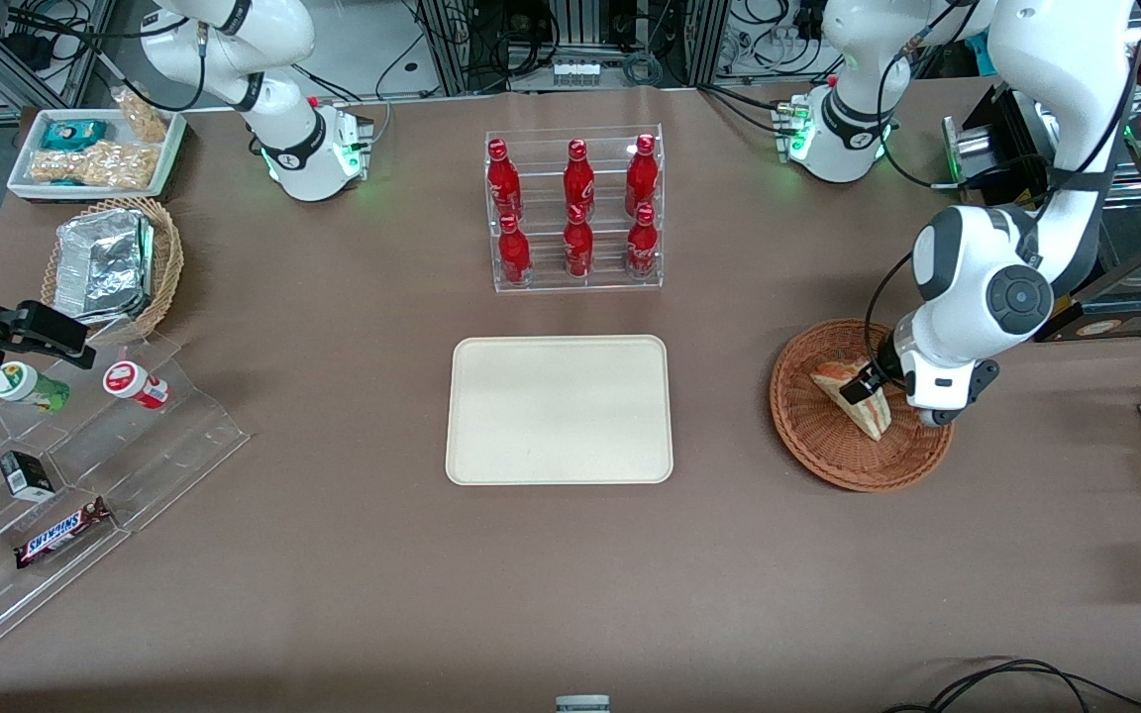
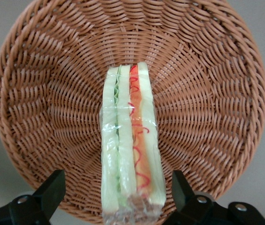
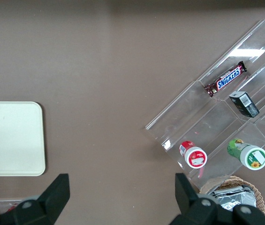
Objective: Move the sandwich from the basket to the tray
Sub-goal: 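Close the left gripper on the wrapped sandwich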
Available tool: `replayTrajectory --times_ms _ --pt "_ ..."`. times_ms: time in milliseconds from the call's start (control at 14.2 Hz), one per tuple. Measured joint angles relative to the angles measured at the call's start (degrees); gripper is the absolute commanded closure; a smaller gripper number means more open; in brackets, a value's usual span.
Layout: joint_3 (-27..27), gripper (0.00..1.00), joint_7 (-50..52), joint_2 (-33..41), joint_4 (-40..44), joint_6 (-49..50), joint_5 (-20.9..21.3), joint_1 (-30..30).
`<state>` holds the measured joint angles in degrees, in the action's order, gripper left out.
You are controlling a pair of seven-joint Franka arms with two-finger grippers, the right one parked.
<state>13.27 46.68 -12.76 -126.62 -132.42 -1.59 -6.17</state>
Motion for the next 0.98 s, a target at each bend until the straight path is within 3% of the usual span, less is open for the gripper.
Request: replayTrajectory --times_ms 211,351,421,491,772,982 --pt "-0.01 0.02 0.53 -1.61 -0.01 -0.97 -0.02 0.0" --pt "-0.02 0.49 1.19 -2.76 -0.02 -1.59 -0.12 0.0" --pt "-0.02 0.85 2.0 -3.3 -0.02 -1.91 -0.16 -0.01" --pt "-0.04 0.95 2.81 -3.62 0.03 -2.15 -0.2 -0.01" --pt "-0.16 0.97 3.8 -3.65 2.1 -1.43 -0.22 -0.22" --pt "-0.14 0.99 3.78 -2.85 7.56 8.03 -0.22 -0.21"
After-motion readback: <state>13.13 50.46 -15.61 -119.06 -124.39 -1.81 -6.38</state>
